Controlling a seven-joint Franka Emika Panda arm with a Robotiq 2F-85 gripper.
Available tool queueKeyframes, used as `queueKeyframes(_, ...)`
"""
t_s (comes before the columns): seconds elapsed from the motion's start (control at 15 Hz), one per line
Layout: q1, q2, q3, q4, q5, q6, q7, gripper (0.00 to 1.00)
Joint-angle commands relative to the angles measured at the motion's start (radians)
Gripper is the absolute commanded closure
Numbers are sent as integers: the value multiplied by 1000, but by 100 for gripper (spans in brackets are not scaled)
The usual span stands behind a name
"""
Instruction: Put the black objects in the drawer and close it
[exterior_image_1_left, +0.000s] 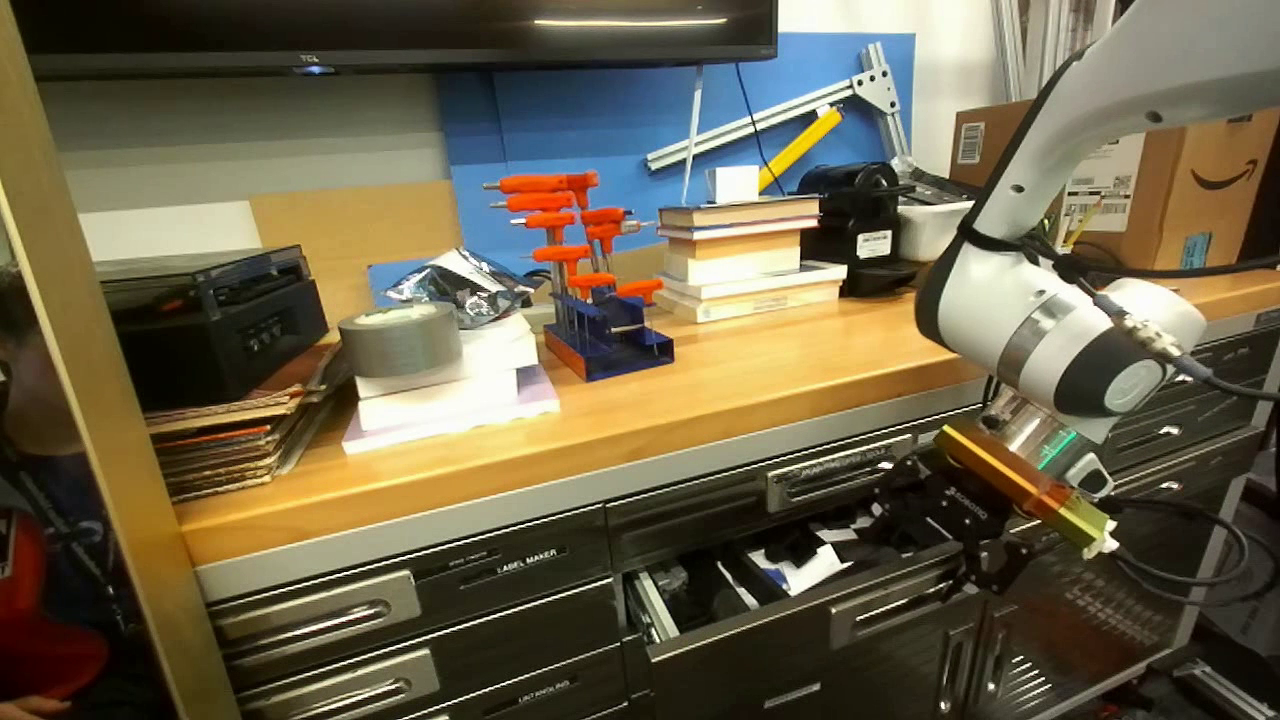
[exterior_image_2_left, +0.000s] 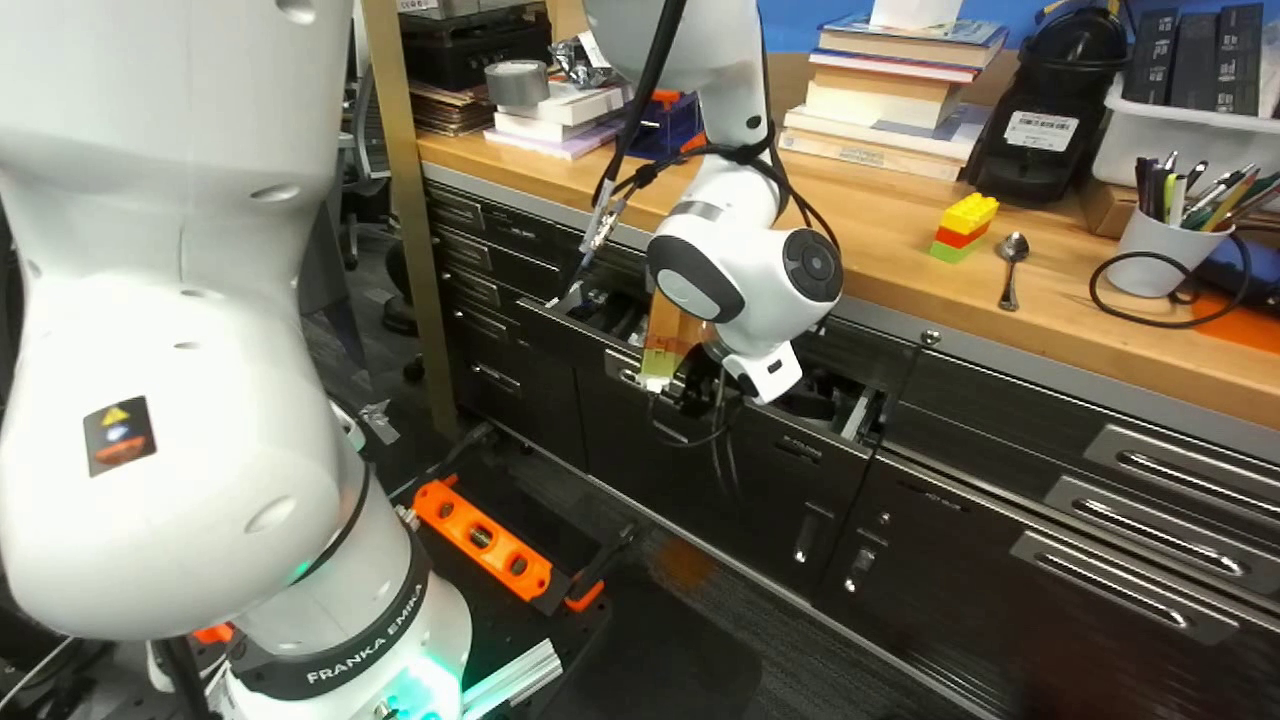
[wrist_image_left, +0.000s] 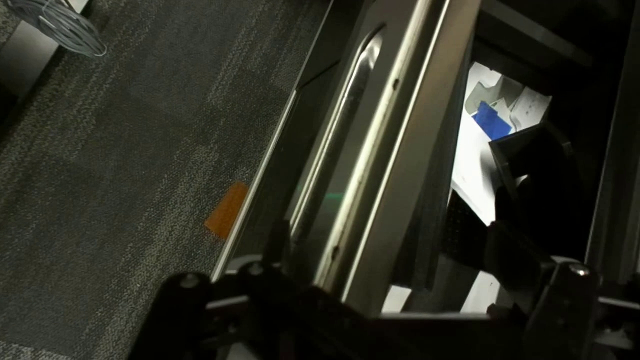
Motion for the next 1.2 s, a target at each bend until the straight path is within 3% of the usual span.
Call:
queueKeyframes(0.0,3,-19,12,7,25,12,-26,0)
queueKeyframes(0.27,-10,-105,14,-68,70,31,-80,0)
queueKeyframes(0.6,-23,-244,-1,-181,227,81,-189,0)
queueKeyframes(0.87,-9,-304,-24,-264,230,229,-82,0)
queueKeyframes(1.13,20,-256,-17,-298,150,399,72,0)
